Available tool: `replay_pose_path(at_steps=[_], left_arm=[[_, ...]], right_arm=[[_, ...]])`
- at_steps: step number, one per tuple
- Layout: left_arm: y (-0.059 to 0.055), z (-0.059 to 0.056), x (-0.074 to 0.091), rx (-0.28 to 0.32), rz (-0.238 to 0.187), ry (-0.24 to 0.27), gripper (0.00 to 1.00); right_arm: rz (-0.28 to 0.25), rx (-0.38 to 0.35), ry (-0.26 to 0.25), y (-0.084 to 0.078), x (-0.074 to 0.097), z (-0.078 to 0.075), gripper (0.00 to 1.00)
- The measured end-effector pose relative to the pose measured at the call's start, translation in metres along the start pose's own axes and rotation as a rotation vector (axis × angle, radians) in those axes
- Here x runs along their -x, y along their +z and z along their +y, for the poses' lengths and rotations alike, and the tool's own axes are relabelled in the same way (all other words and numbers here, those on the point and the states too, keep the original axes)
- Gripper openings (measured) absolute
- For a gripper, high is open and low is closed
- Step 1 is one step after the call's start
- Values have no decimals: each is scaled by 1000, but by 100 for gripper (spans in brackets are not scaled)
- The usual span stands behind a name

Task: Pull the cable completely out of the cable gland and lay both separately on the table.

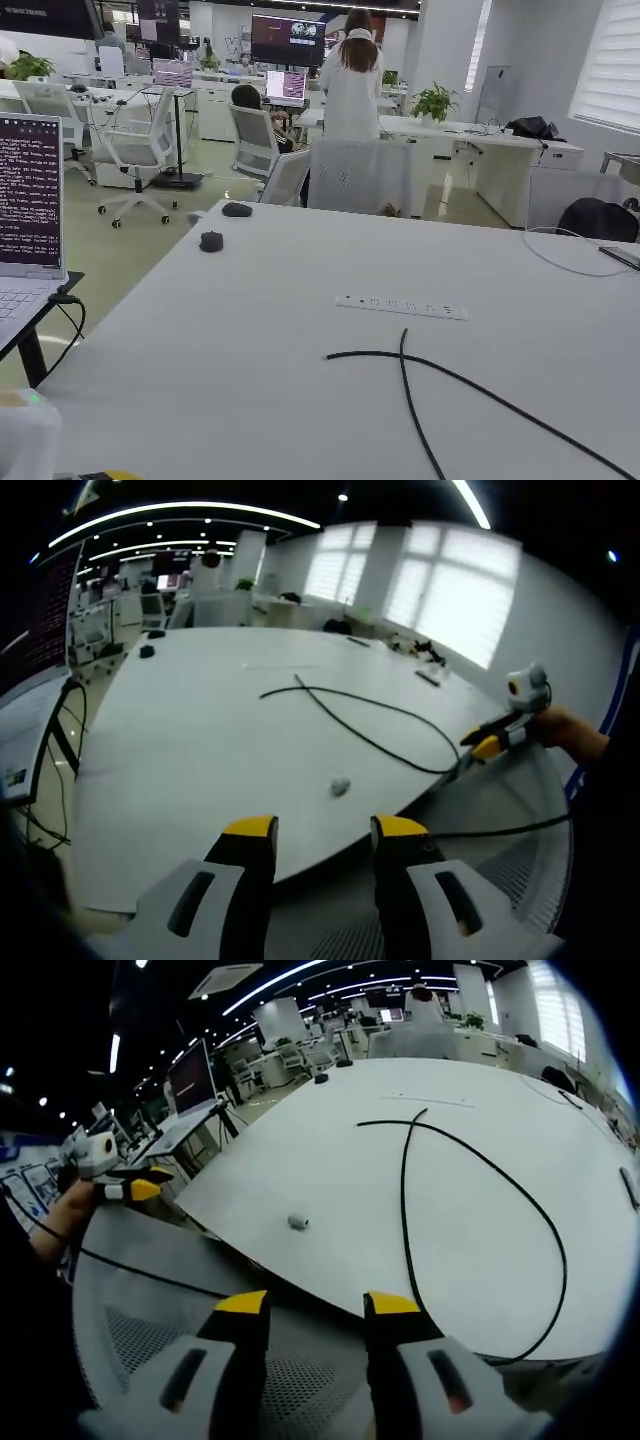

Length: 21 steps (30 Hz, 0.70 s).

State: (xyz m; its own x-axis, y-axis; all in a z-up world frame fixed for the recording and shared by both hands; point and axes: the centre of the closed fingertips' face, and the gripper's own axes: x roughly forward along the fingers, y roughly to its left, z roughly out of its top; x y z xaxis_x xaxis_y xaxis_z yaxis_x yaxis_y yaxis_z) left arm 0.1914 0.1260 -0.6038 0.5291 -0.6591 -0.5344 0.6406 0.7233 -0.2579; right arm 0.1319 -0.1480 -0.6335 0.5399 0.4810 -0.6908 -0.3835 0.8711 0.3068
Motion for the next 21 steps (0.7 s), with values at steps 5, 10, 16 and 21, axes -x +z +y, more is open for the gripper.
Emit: replay_pose_path(at_steps=[5, 10, 16, 21], left_arm=[[2, -2, 1, -5, 1, -14, 38], [3, 0, 4, -11, 1, -4, 38], [1, 0, 7, -10, 4, -3, 38], [1, 1, 10, -10, 1, 3, 38]], right_arm=[[13, 8, 26, -2, 1, 5, 39], [17, 11, 33, -2, 2, 8, 39], [20, 21, 38, -1, 3, 10, 39], [20, 25, 36, 1, 4, 10, 39]])
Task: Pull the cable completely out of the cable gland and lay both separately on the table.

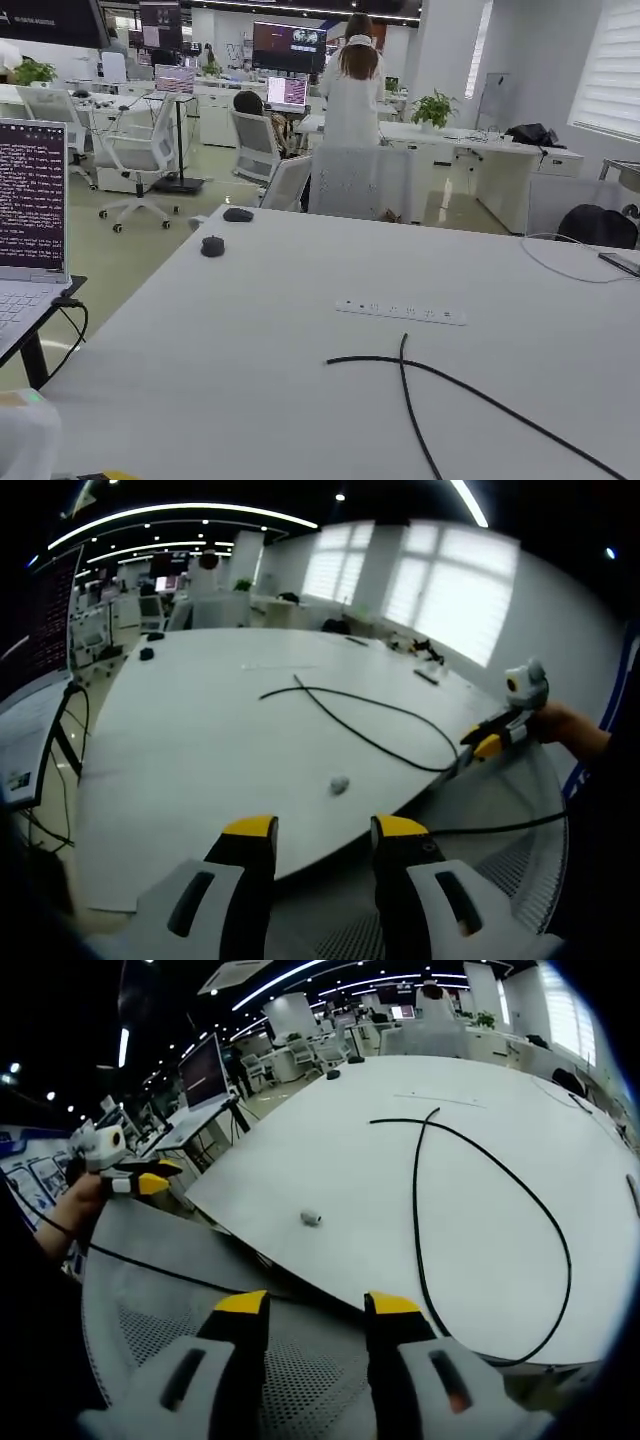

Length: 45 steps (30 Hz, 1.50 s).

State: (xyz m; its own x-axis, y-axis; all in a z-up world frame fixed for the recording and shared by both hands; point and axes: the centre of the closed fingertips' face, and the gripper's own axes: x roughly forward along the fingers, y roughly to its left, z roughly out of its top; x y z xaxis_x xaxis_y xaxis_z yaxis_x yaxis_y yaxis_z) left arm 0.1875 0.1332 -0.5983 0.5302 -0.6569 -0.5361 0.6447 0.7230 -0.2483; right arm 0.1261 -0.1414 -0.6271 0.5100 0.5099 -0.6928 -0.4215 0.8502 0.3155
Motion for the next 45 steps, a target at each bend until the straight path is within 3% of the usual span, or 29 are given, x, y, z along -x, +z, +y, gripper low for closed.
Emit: replay_pose_path(at_steps=[18, 45], left_arm=[[-10, 3, -1, 9, 23, 14, 39], [-9, 14, -9, 16, 37, 39, 40]], right_arm=[[24, -4, -19, -5, 0, -5, 41], [33, -17, -28, -5, -3, -14, 42]])
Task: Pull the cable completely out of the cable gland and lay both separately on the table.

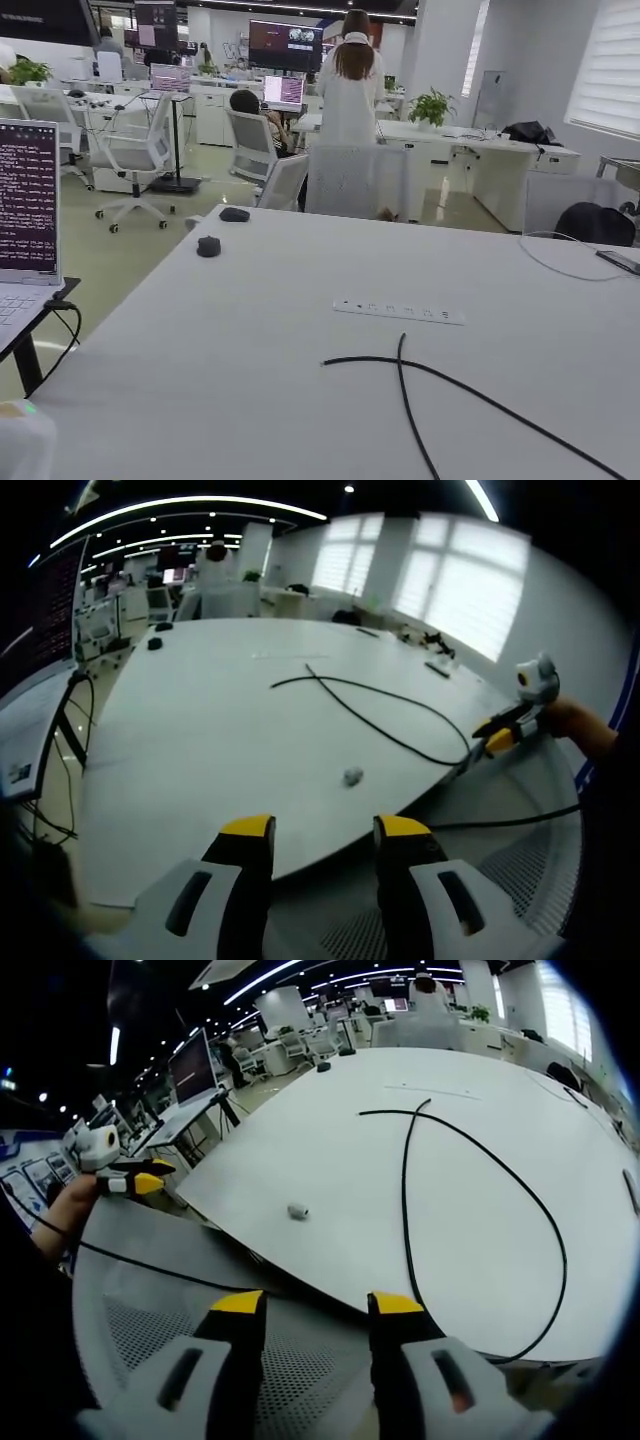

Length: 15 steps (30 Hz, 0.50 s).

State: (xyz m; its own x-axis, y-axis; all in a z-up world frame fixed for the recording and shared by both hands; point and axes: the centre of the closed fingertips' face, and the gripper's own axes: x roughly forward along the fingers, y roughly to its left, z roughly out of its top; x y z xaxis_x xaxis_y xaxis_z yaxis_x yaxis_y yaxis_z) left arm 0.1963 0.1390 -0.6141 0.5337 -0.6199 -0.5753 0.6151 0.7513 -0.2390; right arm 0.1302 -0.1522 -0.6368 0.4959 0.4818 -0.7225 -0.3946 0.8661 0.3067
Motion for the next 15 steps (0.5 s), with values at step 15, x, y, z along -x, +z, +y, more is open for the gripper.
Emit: replay_pose_path(at_steps=[15], left_arm=[[-2, -1, -4, 3, 8, -3, 40]], right_arm=[[4, -6, 0, -1, -1, -4, 42]])
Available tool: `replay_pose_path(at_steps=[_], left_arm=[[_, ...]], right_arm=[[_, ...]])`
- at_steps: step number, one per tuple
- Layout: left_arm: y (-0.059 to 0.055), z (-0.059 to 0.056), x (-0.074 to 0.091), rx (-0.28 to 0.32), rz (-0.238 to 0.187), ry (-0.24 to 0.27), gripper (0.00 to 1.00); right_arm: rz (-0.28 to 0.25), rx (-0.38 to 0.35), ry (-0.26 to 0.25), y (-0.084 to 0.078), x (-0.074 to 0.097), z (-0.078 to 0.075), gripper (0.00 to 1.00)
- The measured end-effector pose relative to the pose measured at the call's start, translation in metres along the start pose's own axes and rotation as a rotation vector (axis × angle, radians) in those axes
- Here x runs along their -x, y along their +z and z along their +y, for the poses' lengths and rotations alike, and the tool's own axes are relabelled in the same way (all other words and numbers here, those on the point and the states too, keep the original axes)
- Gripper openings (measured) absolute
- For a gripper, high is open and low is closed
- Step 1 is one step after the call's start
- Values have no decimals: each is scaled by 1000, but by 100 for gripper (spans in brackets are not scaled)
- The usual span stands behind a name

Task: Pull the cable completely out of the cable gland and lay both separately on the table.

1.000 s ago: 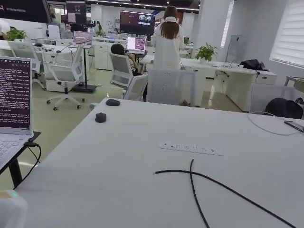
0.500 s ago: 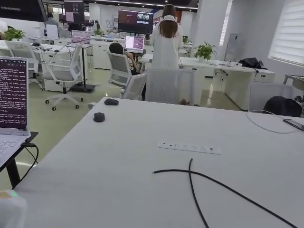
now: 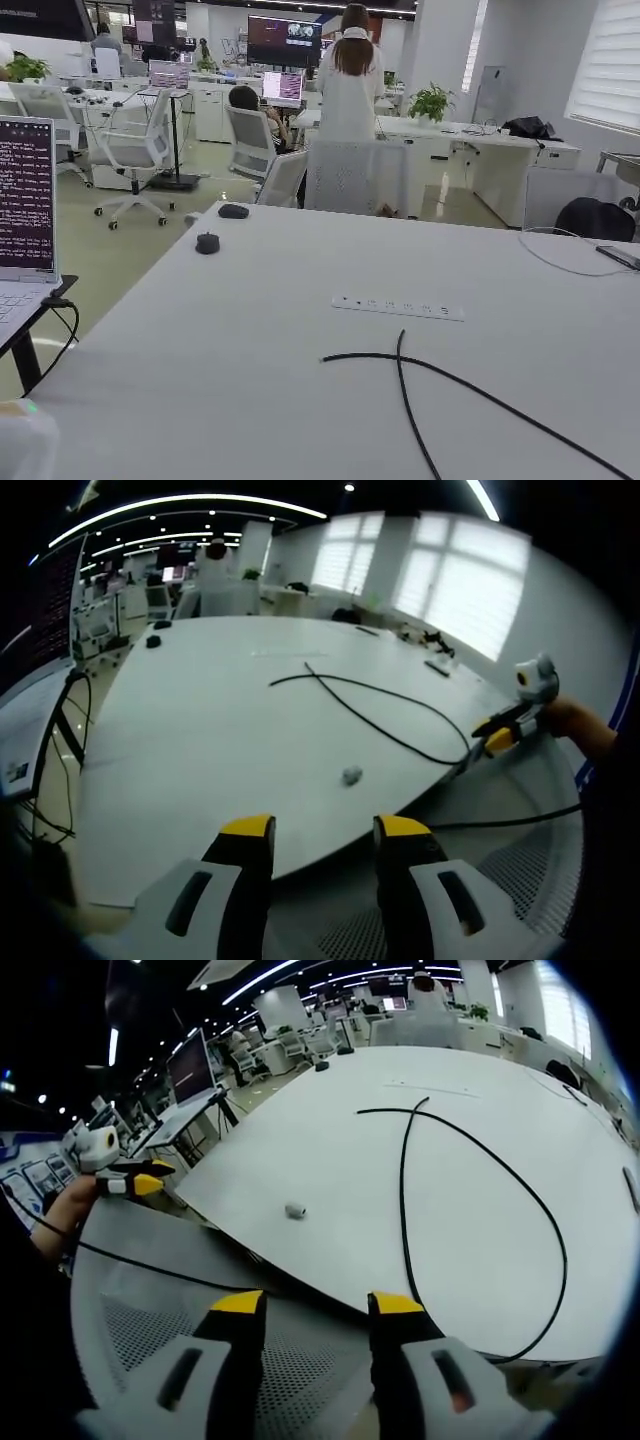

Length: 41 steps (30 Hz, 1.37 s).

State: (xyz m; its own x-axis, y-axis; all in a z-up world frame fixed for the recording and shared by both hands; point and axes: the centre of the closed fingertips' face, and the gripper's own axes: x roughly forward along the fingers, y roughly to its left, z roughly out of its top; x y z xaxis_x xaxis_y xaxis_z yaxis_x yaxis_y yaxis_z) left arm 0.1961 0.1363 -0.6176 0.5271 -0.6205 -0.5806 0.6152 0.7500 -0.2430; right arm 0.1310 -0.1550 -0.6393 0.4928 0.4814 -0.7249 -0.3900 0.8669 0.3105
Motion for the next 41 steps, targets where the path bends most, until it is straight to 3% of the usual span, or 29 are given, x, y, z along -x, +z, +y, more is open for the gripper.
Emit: replay_pose_path(at_steps=[18, 23, 27, 33, 41], left_arm=[[-1, 2, -3, 1, 18, -1, 42], [-4, 2, -4, -5, 39, 3, 42], [5, 3, 0, 8, 0, 16, 43], [-1, 4, 2, 11, -1, 20, 43], [-2, 2, -1, -1, 6, 23, 43]], right_arm=[[26, 7, -5, 1, -3, -2, 46], [26, 7, 0, 4, -4, -2, 46], [50, 26, 5, 5, -6, -4, 47], [43, 46, 4, 18, -5, -1, 47], [57, 52, 10, 10, -5, 2, 48]])
